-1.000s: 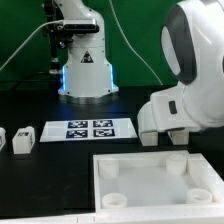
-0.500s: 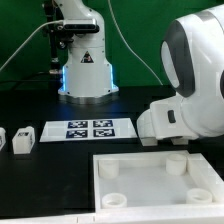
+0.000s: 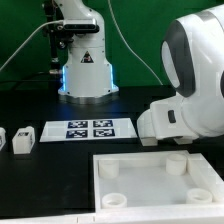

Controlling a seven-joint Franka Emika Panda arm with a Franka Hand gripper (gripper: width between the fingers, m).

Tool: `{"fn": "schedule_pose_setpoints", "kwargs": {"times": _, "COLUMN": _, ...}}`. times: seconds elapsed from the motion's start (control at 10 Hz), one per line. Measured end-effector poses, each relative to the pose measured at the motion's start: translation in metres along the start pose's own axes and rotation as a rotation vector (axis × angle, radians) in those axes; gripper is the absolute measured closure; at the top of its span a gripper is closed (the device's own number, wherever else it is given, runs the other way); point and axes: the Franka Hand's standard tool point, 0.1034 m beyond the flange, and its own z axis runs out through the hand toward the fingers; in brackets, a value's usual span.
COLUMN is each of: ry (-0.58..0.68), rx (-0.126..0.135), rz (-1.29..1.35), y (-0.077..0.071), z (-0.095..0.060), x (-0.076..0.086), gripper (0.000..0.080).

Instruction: Assemble one leg

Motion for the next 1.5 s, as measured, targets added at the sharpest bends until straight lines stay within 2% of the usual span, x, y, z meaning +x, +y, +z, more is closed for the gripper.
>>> {"fn": "schedule_pose_setpoints", "kwargs": {"times": 0.8, "ry": 0.000, "rx": 0.000, "rz": 0.000, "y": 0.000, "z": 0.000, "x": 0.000, "gripper": 0.0507}}
{"fn": "schedule_pose_setpoints", "kwargs": {"times": 0.9, "ry": 0.009, "rx": -0.009, "rz": -0.013, "y": 0.002, "z": -0.004, "x": 0.000, "gripper": 0.0507}}
{"fn": "schedule_pose_setpoints", "kwargs": {"times": 1.0, "ry": 0.049, "rx": -0.024, "rz": -0.032, "y": 0.005, "z": -0.021, "x": -0.005, "gripper": 0.0507}}
{"fn": "schedule_pose_setpoints", "kwargs": {"times": 1.1, "ry": 0.055, "rx": -0.030, "rz": -0.045, "y": 0.006, "z": -0.032, "x": -0.014, "gripper": 0.0506}}
{"fn": "schedule_pose_setpoints", "kwargs": {"times": 1.2, "ry": 0.061, "rx": -0.035, "rz": -0.071, "y": 0.007, "z": -0.050, "x": -0.024, "gripper": 0.0506}}
{"fn": "schedule_pose_setpoints", "kwargs": {"times": 1.3, "ry": 0.173, "rx": -0.036, "rz": -0.089, "y": 0.007, "z": -0.075, "x": -0.024, "gripper": 0.0506}}
{"fn": "schedule_pose_setpoints", "kwargs": {"times": 1.4, "ry": 0.306, "rx": -0.048, "rz": -0.105, "y": 0.010, "z": -0.100, "x": -0.037, "gripper": 0.0506}}
{"fn": "schedule_pose_setpoints", "kwargs": {"times": 1.5, "ry": 0.428, "rx": -0.064, "rz": -0.122, "y": 0.014, "z": -0.123, "x": -0.057, "gripper": 0.0506}}
